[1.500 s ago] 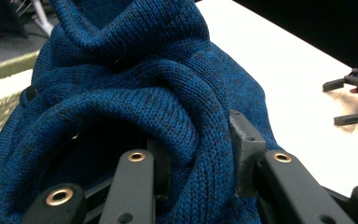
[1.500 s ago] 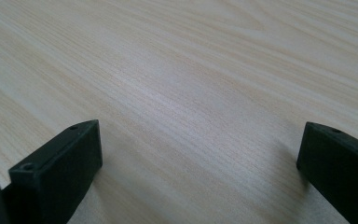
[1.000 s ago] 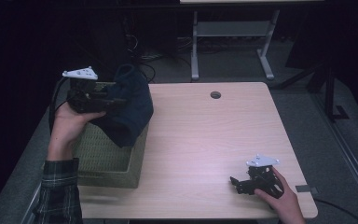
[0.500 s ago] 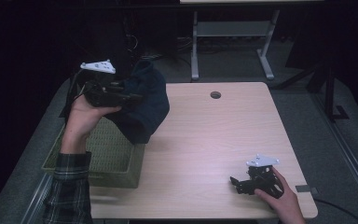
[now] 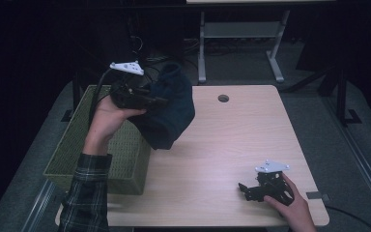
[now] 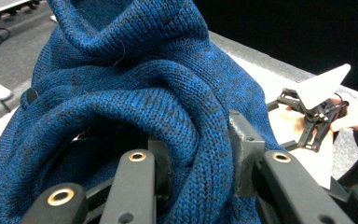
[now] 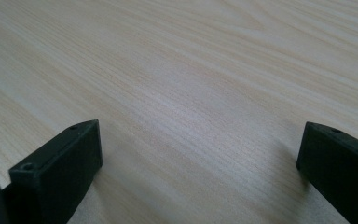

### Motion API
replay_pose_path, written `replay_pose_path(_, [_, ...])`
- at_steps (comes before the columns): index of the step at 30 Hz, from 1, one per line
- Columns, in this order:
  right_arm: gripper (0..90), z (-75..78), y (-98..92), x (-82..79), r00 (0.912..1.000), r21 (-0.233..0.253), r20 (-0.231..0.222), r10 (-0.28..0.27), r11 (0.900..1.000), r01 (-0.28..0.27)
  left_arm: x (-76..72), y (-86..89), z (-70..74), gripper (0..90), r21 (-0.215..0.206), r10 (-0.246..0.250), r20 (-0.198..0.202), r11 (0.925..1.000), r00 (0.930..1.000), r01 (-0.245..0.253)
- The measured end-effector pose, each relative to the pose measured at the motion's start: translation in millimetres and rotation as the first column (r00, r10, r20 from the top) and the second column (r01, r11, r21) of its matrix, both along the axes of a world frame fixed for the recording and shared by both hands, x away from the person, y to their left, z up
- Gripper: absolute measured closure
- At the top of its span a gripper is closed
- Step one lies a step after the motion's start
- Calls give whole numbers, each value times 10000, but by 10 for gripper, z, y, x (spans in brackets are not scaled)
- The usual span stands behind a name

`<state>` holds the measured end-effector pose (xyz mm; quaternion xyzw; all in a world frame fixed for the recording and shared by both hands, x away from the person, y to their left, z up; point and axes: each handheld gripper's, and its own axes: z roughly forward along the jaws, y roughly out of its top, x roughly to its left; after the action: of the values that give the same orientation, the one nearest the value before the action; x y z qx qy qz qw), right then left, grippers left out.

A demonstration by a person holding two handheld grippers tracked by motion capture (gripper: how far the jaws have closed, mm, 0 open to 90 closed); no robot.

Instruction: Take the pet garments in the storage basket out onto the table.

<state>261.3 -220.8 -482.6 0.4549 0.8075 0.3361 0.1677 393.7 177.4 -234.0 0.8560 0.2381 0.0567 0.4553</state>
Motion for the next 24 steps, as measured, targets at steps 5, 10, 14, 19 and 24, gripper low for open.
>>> replay_pose_path(5, [0,0,-1,1,10000,-13,26,12,10000,-12,32,-185,-64,670,36,-297,-104,9996,9995,298])
replay_pose_path(10, [0,0,-1,1,10000,-11,16,7,10000,-7,60,-392,-152,669,58,-553,-256,9984,9981,555])
replay_pose_path(14, [0,0,-1,1,10000,-12,16,7,10000,-7,81,-557,-233,669,91,-713,-412,9974,9966,718])
replay_pose_path(19, [0,0,-1,1,10000,-10,19,7,10000,-7,93,-756,-345,669,209,-926,-546,9954,9942,939])
replay_pose_path(24, [0,0,-1,1,10000,-14,19,10,10000,-10,101,-926,-458,669,447,-931,-623,9944,9937,959])
